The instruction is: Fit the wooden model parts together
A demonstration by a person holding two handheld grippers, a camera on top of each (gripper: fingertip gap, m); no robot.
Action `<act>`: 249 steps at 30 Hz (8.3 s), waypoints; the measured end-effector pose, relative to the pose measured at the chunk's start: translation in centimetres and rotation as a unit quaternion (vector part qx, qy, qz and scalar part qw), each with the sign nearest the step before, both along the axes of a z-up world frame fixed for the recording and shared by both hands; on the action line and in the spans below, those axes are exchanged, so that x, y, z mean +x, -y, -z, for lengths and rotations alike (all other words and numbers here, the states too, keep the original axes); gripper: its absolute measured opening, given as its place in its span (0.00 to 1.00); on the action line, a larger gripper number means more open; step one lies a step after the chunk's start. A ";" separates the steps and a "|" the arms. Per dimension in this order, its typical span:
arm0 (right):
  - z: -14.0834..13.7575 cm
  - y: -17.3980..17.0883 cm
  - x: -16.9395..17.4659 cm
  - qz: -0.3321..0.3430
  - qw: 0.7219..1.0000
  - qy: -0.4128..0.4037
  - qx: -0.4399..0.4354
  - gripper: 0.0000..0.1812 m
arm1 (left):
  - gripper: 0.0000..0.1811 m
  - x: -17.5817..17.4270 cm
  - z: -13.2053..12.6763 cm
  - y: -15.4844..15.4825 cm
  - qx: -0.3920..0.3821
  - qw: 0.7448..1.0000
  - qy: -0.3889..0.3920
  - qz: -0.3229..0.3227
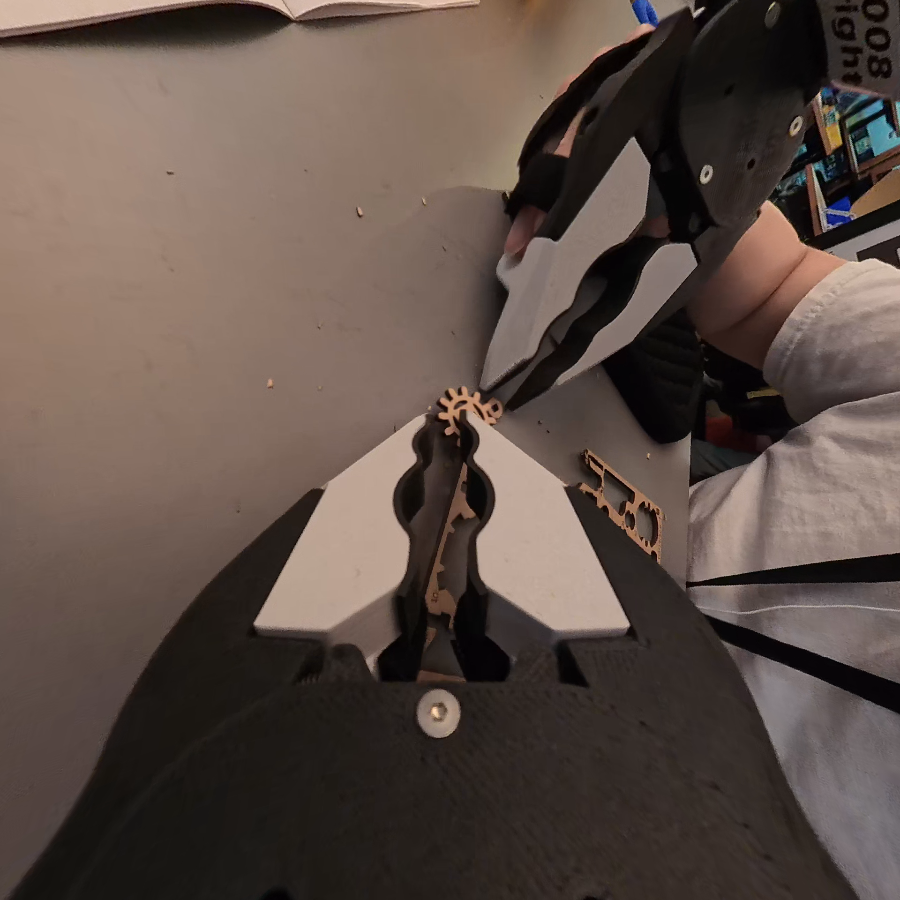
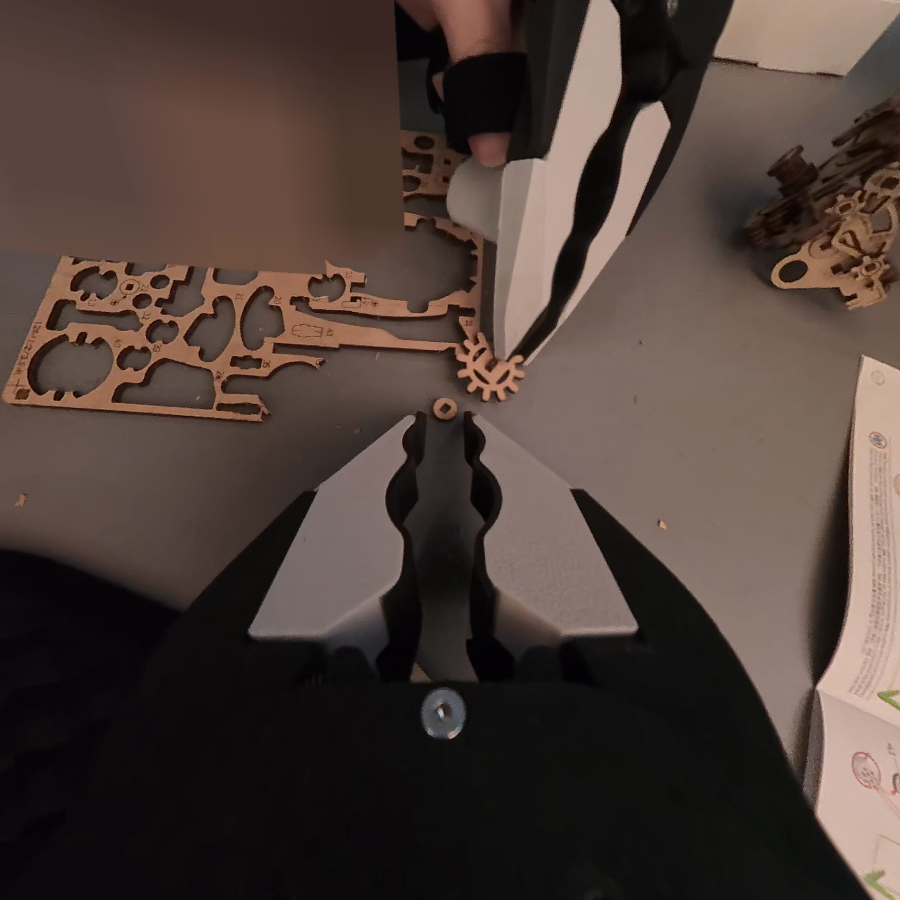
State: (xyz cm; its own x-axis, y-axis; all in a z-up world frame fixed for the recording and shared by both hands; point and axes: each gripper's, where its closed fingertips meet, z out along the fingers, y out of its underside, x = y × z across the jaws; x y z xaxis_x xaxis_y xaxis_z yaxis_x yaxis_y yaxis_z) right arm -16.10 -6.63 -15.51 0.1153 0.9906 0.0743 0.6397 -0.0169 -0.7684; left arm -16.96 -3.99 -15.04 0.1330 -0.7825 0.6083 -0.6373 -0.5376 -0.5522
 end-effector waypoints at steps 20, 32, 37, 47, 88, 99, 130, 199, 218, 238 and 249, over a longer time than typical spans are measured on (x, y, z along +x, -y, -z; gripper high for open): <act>-0.2 -0.8 -0.9 0.077 0.996 0.028 -0.032 0.07 | 0.06 0.0 -0.2 -2.4 0.017 0.995 0.016 -0.101; 0.2 -0.7 -0.9 0.172 0.978 0.114 -0.042 0.11 | 0.07 -0.2 -0.1 -2.5 0.039 0.995 0.009 -0.095; 0.2 -0.9 -0.8 0.213 0.968 0.128 -0.039 0.08 | 0.07 -0.2 -0.1 -2.5 0.042 0.995 0.008 -0.092; -1.2 -2.2 0.3 0.152 0.982 0.105 0.025 0.05 | 0.07 0.0 -0.3 -2.7 0.037 0.996 0.017 -0.083; -0.8 -3.8 -1.1 0.105 0.978 0.172 -0.055 0.04 | 0.00 0.1 -0.2 -1.9 -0.021 0.997 0.026 -0.071; -0.8 -3.9 -1.1 0.104 0.980 0.161 -0.055 0.05 | 0.05 0.5 -0.4 -1.7 -0.017 0.997 0.030 -0.071; -0.9 -3.6 -0.9 0.113 0.988 0.104 -0.020 0.05 | 0.05 0.7 -0.3 -1.0 -0.170 0.985 0.015 -0.025; -0.5 -3.1 -0.7 0.189 0.872 -0.083 -0.444 0.06 | 0.01 0.6 -0.4 -0.5 -0.037 0.997 0.043 -0.049; -0.5 -2.5 -0.7 0.154 0.878 -0.083 -0.445 0.06 | 0.02 0.7 -0.7 0.2 -0.061 0.996 0.055 -0.023; -0.5 -2.3 -0.6 0.101 0.903 -0.083 -0.408 0.05 | 0.03 0.8 -0.5 0.1 -0.016 0.999 0.045 -0.019; -0.6 -2.3 -0.6 0.083 0.902 -0.085 -0.416 0.05 | 0.03 0.8 -0.6 0.1 -0.051 0.997 0.053 -0.014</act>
